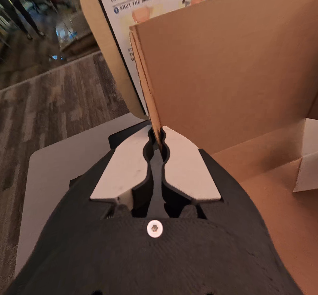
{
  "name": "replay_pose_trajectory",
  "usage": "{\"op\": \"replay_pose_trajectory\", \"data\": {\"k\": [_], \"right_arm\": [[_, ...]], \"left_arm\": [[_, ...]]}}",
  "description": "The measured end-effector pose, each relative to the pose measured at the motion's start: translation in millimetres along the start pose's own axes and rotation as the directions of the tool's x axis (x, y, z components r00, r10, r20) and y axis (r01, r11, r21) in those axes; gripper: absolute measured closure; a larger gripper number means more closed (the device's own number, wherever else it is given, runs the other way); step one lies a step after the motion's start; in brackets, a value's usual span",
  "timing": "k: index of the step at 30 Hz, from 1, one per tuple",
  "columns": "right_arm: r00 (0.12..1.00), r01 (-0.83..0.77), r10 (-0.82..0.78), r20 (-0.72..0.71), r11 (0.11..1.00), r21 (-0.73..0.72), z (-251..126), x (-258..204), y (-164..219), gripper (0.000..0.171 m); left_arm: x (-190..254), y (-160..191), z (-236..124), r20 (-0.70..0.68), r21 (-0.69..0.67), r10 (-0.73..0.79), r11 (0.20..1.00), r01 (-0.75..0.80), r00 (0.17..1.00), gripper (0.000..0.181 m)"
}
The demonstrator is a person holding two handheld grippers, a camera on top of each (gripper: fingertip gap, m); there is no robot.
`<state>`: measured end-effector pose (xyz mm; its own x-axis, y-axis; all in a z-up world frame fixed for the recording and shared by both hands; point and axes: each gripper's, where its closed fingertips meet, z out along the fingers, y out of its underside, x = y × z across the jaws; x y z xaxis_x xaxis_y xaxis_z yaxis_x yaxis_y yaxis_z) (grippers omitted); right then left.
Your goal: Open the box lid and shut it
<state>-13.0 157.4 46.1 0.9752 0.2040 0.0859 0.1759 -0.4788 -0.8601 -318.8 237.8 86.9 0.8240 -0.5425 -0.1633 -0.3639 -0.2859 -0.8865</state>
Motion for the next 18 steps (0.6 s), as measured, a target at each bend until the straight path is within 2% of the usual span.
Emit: {"op": "replay_pose_trajectory", "data": {"k": [1,2,4,7,9,15,17,18], "right_arm": [[1.000,0.012,-0.012,0.008,1.000,0.026,-9,-6,2,0.164],[0.999,0.027,-0.028,0.015,0.999,0.043,-17,-12,5,0.162],[0.999,0.042,-0.042,-0.006,0.994,0.098,-36,-17,4,0.146],[1.000,0.012,-0.014,0.009,0.980,0.201,-67,-24,-15,0.143],[1.000,0.002,-0.006,0.017,0.979,0.204,-80,-25,-24,0.147],[0.996,-0.029,0.040,0.085,0.991,-0.134,-69,-30,11,0.147],[0.994,-0.028,0.046,0.103,0.986,-0.165,-65,-31,17,0.163],[0.994,-0.045,0.060,0.088,0.985,-0.168,-64,-29,18,0.166]], "left_arm": [[2,2,-11,0.008,0.035,-0.002,0.999,0.002,1.000,0.178],[4,5,-22,0.015,0.072,-0.003,0.997,0.002,1.000,0.178],[10,12,-42,0.028,0.132,0.000,0.991,-0.004,1.000,0.179],[17,28,-63,0.058,0.174,0.012,0.984,-0.022,0.998,0.179],[21,35,-72,0.046,0.185,-0.005,0.983,-0.003,0.999,0.179],[25,36,-85,0.018,0.198,-0.052,0.979,0.048,0.998,0.179],[27,37,-84,0.022,0.193,-0.048,0.980,0.043,0.999,0.179],[27,37,-84,0.024,0.188,-0.046,0.981,0.041,0.999,0.179]]}}
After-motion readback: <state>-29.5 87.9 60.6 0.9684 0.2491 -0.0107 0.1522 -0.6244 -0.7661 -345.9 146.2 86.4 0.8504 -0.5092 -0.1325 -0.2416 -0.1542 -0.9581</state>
